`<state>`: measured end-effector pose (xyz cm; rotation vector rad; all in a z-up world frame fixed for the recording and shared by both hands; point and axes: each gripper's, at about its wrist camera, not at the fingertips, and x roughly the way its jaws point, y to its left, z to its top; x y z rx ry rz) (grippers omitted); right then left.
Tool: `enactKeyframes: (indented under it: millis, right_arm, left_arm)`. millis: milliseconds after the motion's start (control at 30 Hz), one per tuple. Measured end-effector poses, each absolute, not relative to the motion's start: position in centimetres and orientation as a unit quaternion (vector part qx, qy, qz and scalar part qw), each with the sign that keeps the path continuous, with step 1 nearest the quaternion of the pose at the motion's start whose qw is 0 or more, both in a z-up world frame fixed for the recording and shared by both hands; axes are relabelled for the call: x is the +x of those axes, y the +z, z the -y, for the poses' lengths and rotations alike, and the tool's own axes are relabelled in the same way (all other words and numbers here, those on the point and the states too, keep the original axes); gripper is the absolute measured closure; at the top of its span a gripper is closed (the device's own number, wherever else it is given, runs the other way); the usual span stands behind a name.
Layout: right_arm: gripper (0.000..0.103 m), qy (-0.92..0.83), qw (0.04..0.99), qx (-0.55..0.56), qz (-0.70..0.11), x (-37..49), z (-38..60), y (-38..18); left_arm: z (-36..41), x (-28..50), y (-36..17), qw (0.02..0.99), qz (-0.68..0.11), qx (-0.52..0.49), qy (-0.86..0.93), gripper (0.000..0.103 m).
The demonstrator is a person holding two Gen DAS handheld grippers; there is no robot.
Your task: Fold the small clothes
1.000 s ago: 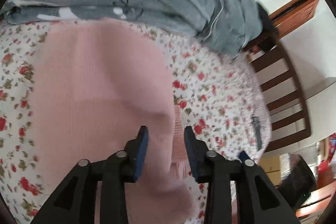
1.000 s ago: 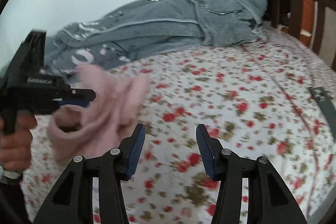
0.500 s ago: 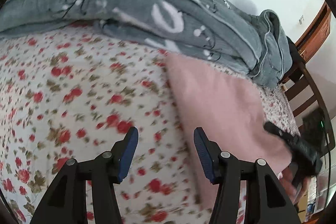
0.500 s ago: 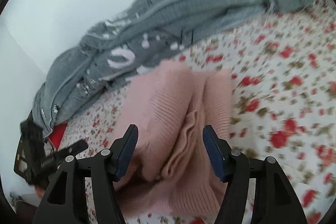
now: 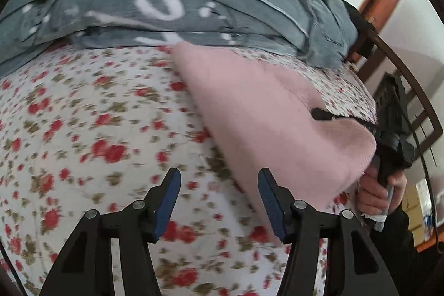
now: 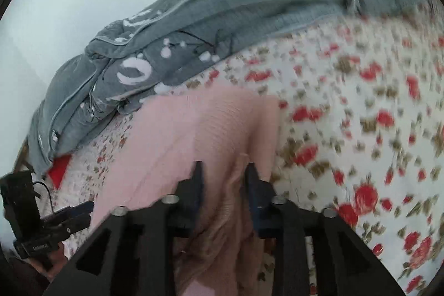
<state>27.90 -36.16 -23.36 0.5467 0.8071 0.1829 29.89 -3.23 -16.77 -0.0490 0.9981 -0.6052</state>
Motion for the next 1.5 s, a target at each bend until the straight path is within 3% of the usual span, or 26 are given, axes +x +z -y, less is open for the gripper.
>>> enactKeyframes:
  millis: [33, 200, 300, 500, 533, 567, 600, 633, 700, 767, 867, 1033, 1100, 1200, 1233, 1267, 1333, 1433, 1500]
  right_arm:
    - [0.060, 0.087, 0.879, 0.268, -0.385, 27.6, 36.5, -23.1]
    - [0.059, 0.077, 0.906, 0.236, -0.342, 23.2, 36.7, -18.8]
    - [0.050, 0.126, 0.905, 0.246, -0.322, 20.8, 36.2, -16.9]
    - [0.042, 0.162, 0.898, 0.222, -0.344, 20.1, 31.9, -18.1]
    - [0.049, 0.157, 0.895, 0.218, -0.355, 20.6, 31.5, -18.9]
    - [0.073, 0.149, 0.891, 0.218, -0.371, 21.5, 31.3, -19.9]
    - [0.089, 0.138, 0.884, 0.217, -0.390, 22.5, 31.3, -20.8]
    - [0.096, 0.139, 0.879, 0.221, -0.399, 22.9, 31.6, -21.0]
    - [0.096, 0.143, 0.885, 0.235, -0.377, 22.1, 32.7, -20.2]
    - [0.097, 0.145, 0.906, 0.222, -0.329, 19.7, 33.7, -18.4]
    - [0.103, 0.133, 0.919, 0.205, -0.310, 17.8, 34.5, -18.9]
    - [0.103, 0.087, 0.868, 0.273, -0.406, 19.3, 37.0, -25.7]
    - [0.101, 0.090, 0.873, 0.286, -0.385, 18.6, 37.6, -24.9]
    - [0.097, 0.113, 0.883, 0.298, -0.346, 18.0, 37.6, -22.3]
    - [0.090, 0.121, 0.885, 0.297, -0.338, 18.0, 37.4, -21.5]
    - [0.073, 0.129, 0.887, 0.295, -0.330, 18.1, 37.2, -20.7]
    - [0.051, 0.148, 0.894, 0.285, -0.312, 18.7, 36.2, -19.1]
    - [0.050, 0.156, 0.896, 0.270, -0.316, 20.2, 34.6, -19.0]
    - [0.069, 0.141, 0.894, 0.263, -0.334, 21.5, 33.6, -19.6]
  left_arm:
    - [3.5, 29.6, -16.8, 0.833, -0.470, -0.019, -0.291, 0.047]
    - [4.1, 27.3, -16.9, 0.819, -0.469, -0.020, -0.331, 0.041]
    - [4.6, 25.5, -17.3, 0.809, -0.473, -0.010, -0.350, 0.038]
    - [6.8, 22.5, -19.1, 0.821, -0.472, 0.048, -0.317, 0.034]
    - [7.4, 22.4, -19.6, 0.833, -0.465, 0.061, -0.295, 0.034]
    - [7.7, 22.4, -19.7, 0.841, -0.458, 0.066, -0.279, 0.035]
    - [7.9, 22.5, -19.8, 0.851, -0.450, 0.070, -0.262, 0.038]
    - [7.9, 22.2, -19.2, 0.861, -0.434, 0.062, -0.257, 0.054]
    - [7.4, 21.5, -18.2, 0.862, -0.417, 0.028, -0.286, 0.075]
    - [6.8, 20.7, -17.6, 0.873, -0.399, 0.018, -0.281, 0.083]
    - [6.6, 21.0, -19.0, 0.865, -0.426, 0.022, -0.263, 0.086]
    - [5.4, 21.2, -19.6, 0.853, -0.449, -0.021, -0.264, 0.086]
    - [5.3, 20.8, -19.1, 0.854, -0.448, -0.004, -0.264, 0.084]
    - [5.7, 19.7, -18.6, 0.859, -0.440, 0.035, -0.260, 0.060]
    - [5.7, 19.3, -18.5, 0.862, -0.433, 0.042, -0.260, 0.054]
    - [5.8, 19.1, -18.3, 0.864, -0.428, 0.043, -0.262, 0.053]
    - [5.8, 18.8, -18.0, 0.864, -0.423, 0.040, -0.271, 0.050]
    - [5.7, 18.8, -17.5, 0.867, -0.417, 0.035, -0.270, 0.048]
    - [5.3, 18.9, -17.2, 0.871, -0.413, 0.031, -0.265, 0.048]
